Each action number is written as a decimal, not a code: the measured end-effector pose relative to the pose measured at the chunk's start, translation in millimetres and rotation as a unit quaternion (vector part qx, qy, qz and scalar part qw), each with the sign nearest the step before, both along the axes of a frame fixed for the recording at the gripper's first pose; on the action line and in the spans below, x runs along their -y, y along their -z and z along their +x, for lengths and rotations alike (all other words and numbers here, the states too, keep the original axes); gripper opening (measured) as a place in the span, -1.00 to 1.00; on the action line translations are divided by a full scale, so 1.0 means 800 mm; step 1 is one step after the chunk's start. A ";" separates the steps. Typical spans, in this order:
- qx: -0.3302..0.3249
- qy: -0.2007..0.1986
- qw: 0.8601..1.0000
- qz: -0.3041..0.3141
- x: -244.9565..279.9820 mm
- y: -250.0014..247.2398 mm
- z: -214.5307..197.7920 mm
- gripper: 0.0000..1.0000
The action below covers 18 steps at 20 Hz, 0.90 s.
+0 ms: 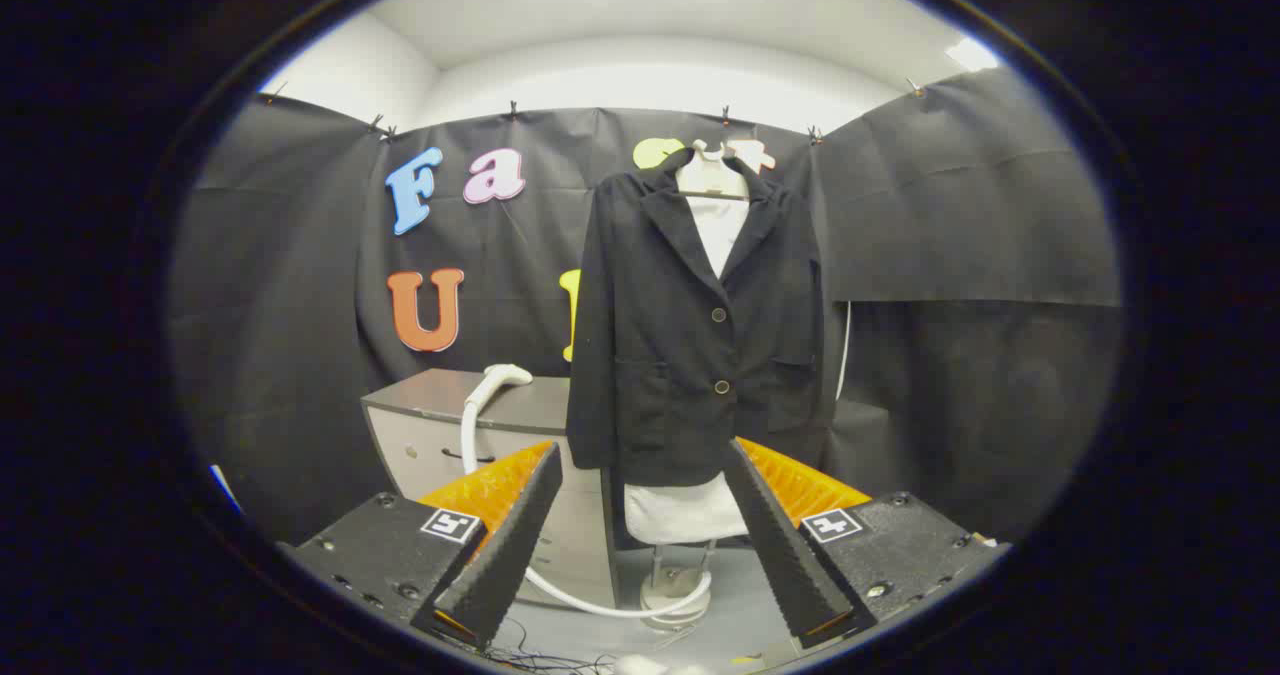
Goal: Iron the clothes twice with a garment steamer, once on the left side and once on the right side.
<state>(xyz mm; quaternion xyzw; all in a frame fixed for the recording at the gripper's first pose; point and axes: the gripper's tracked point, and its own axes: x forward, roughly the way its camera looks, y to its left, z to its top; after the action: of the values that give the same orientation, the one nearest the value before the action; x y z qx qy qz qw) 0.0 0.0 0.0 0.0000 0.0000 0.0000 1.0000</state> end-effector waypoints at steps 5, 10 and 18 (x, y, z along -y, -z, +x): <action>-0.006 -0.004 1.000 -0.004 -0.008 -0.001 0.000 1.00; -0.009 -0.005 1.000 -0.003 -0.008 -0.005 0.002 1.00; -0.020 -0.003 1.000 -0.002 -0.013 0.003 0.009 1.00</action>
<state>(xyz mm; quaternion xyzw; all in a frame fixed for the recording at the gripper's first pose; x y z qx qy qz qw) 7.6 10.8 -2.3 -0.0016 0.0198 0.0028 0.9998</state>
